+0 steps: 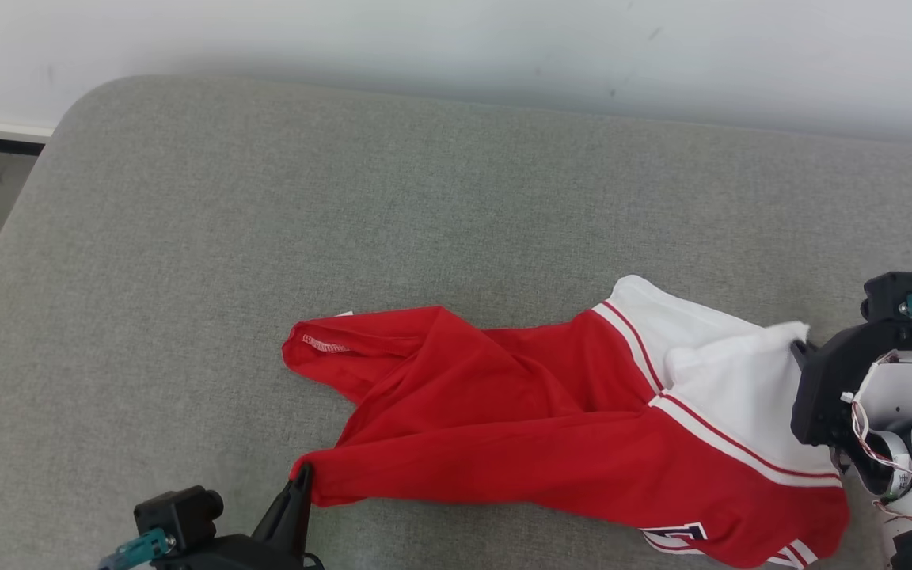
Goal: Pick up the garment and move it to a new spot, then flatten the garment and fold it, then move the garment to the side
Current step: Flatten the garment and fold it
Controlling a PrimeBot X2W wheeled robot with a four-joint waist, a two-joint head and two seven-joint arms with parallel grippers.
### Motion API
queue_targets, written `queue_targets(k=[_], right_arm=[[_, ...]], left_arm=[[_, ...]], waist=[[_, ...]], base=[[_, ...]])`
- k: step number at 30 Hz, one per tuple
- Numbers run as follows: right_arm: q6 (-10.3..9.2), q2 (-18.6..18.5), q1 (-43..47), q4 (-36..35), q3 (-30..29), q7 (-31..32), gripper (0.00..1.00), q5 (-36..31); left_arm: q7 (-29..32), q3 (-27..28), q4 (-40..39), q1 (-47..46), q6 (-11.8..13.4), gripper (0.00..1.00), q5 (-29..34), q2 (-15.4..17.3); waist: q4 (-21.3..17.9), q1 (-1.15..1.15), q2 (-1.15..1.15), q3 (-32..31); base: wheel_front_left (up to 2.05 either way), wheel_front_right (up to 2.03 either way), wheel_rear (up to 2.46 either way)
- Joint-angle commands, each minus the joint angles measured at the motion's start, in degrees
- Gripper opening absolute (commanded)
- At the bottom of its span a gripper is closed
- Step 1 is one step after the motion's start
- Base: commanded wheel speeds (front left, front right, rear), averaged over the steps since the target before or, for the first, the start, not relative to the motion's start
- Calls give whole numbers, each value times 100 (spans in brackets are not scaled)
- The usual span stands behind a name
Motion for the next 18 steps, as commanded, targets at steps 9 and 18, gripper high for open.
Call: queue_targets(k=[9,18], right_arm=[[4,-160,111,-332,206,-526,0,366],[4,-176,277,80,255,-576,0,321]], left_arm=[[153,101,-427,219,5,0,-177,167],[281,-174,-113,279,-34,100,35,288]], waist=[[-205,0,0,-370],[-200,0,0,-350]], base=[[0,0,0],[0,0,0]])
